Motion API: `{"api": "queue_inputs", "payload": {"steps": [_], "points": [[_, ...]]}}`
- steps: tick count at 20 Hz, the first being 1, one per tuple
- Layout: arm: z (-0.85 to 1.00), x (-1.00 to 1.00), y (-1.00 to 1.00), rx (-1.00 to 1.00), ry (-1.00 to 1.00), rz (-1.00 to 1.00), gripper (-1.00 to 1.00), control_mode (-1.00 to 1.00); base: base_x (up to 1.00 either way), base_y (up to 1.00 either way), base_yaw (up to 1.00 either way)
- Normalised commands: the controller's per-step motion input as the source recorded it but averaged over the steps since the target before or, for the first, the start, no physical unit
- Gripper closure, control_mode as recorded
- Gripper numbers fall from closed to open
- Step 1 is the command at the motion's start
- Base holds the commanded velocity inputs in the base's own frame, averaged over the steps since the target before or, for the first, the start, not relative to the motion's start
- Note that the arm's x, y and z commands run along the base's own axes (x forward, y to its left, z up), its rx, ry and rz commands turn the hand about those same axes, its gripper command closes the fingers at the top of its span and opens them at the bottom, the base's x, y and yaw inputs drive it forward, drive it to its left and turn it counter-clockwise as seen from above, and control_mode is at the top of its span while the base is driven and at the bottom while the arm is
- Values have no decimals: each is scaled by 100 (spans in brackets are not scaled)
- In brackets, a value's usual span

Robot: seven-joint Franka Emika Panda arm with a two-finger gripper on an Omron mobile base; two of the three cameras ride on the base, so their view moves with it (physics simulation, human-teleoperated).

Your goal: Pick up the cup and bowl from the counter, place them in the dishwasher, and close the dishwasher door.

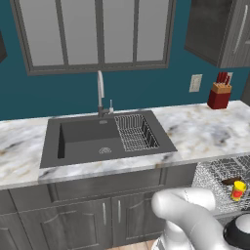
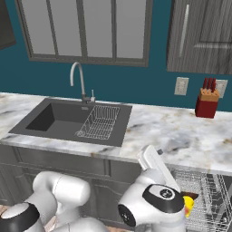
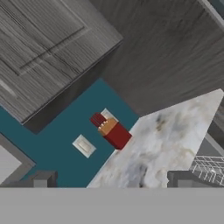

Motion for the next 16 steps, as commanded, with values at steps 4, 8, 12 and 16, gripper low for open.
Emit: {"api": "queue_inputs", "payload": {"steps": [4, 8, 12, 16], "points": [[0, -92, -43, 0, 0, 36, -100, -100, 0, 0, 0], [0, -96, -52, 0, 0, 41, -100, -100, 0, 0, 0], [0, -97, -50, 0, 0, 44, -100, -100, 0, 0, 0], [0, -100, -47, 0, 0, 46, -100, -100, 0, 0, 0]]}}
